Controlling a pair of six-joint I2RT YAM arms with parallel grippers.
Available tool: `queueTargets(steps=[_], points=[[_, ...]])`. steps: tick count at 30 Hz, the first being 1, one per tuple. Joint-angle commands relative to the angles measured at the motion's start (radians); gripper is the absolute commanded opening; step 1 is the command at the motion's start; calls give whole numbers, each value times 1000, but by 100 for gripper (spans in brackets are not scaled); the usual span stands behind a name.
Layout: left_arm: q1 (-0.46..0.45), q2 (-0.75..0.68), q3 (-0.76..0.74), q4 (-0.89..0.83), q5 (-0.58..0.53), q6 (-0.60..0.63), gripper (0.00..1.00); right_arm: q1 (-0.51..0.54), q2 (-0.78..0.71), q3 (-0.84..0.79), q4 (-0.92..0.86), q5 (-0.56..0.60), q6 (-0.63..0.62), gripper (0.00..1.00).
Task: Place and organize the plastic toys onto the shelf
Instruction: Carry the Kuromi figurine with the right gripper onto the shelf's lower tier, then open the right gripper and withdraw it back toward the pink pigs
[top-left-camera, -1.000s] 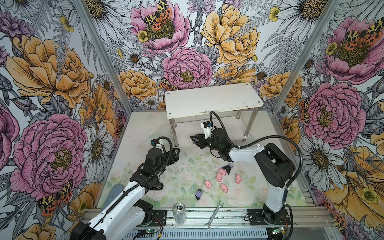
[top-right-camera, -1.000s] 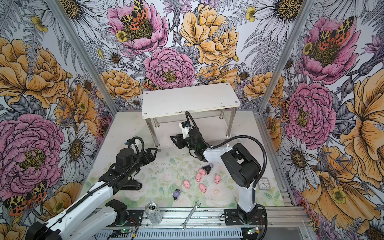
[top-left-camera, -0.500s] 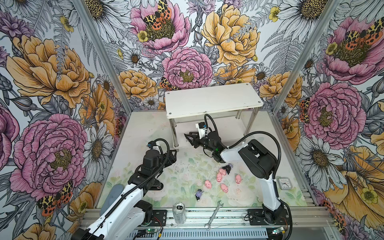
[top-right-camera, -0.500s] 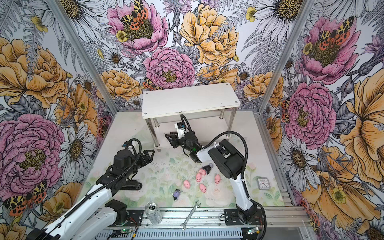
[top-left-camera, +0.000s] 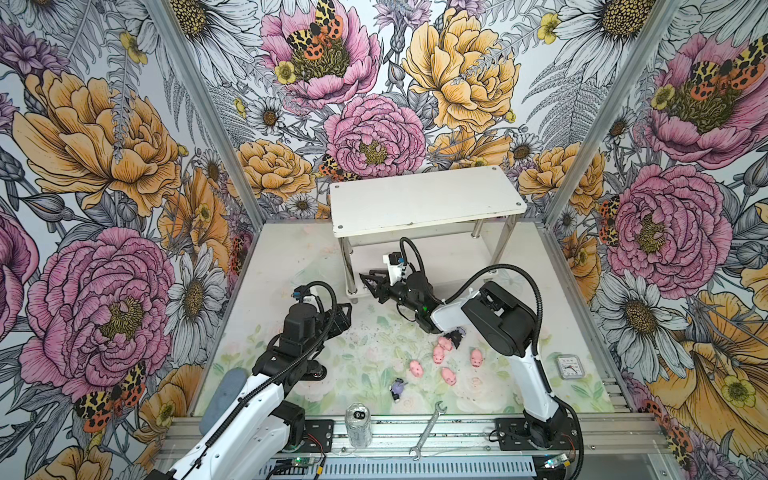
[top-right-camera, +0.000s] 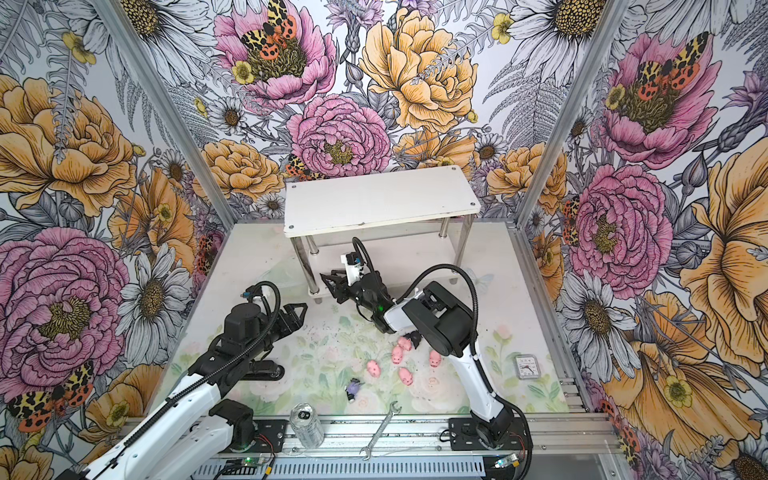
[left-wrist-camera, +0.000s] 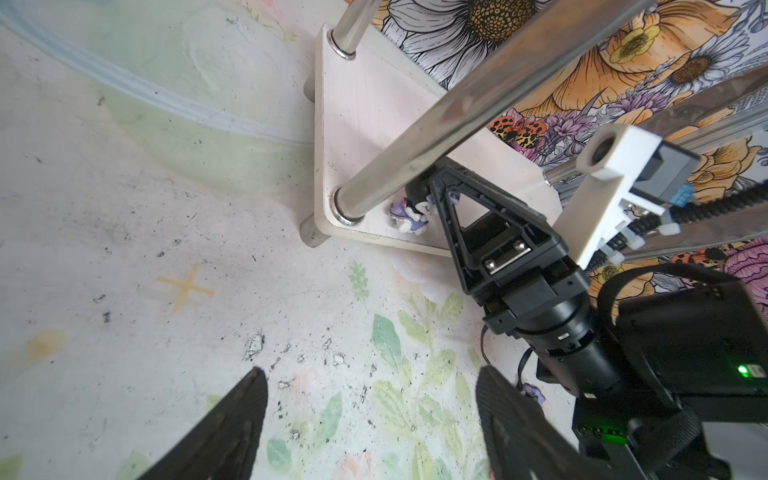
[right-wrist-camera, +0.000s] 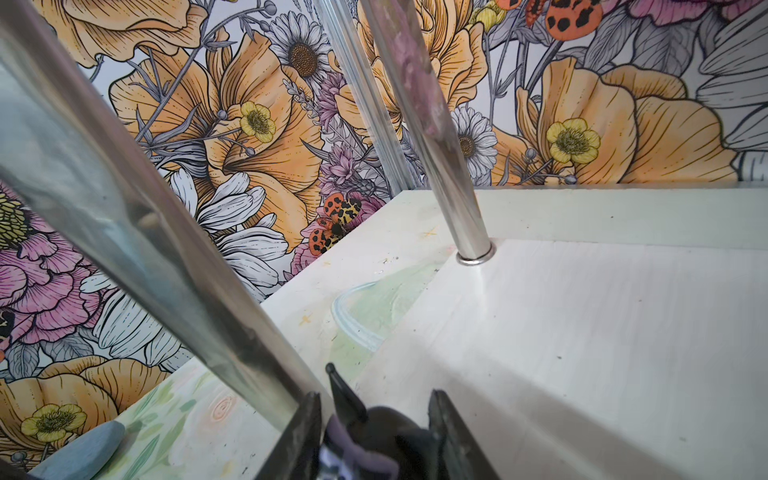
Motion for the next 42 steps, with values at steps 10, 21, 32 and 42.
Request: queueTargets(steps=[10, 21, 32, 42], points=[[14, -2, -15, 3, 8, -11, 81, 13, 37, -41, 58, 95, -67, 29], [20, -9, -16, -6, 7, -10, 81, 26, 78, -62, 129, 154, -102, 40], [23, -9, -18, -4, 7, -15, 81, 30, 105, -54, 139, 148, -124, 48], [23, -9, -16, 1, 10, -21, 81, 30, 84, -65, 127, 162, -121, 60]])
